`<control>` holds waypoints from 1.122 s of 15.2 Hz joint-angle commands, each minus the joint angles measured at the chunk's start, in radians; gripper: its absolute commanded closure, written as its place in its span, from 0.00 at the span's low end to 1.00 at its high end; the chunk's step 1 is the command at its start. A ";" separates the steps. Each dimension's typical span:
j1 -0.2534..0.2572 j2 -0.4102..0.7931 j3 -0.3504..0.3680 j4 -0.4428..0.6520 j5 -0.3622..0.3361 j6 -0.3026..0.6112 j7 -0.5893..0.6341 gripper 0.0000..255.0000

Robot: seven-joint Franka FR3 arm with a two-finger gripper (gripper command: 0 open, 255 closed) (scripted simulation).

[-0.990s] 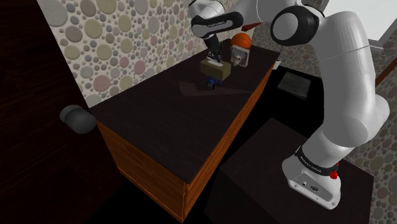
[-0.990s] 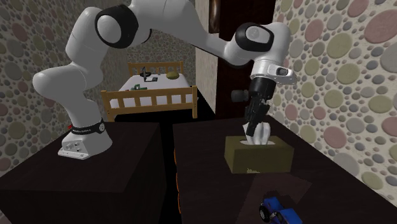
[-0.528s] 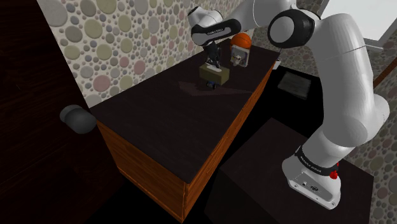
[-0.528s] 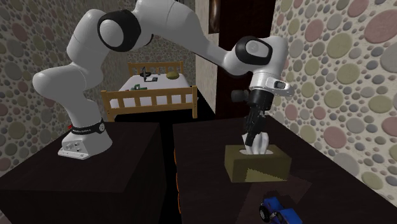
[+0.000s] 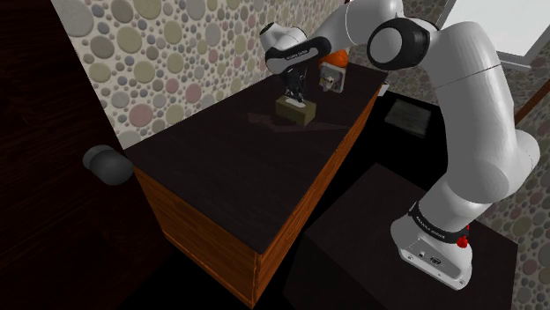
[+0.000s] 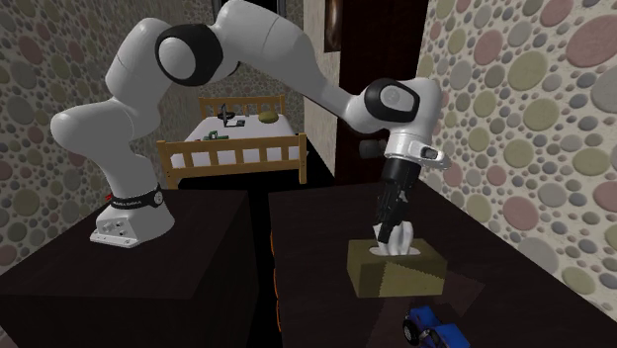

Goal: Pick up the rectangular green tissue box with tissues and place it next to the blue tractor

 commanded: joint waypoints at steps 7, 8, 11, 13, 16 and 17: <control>-0.002 0.050 -0.004 -0.019 -0.010 0.061 0.033 1.00; -0.002 0.057 -0.005 -0.019 -0.011 0.068 0.036 1.00; -0.002 0.081 -0.007 -0.018 -0.015 0.088 0.048 1.00; -0.002 0.100 -0.008 -0.016 -0.018 0.103 0.056 1.00; -0.006 0.101 -0.002 -0.015 -0.023 0.101 0.058 1.00; -0.008 0.101 0.001 -0.015 -0.025 0.100 0.058 1.00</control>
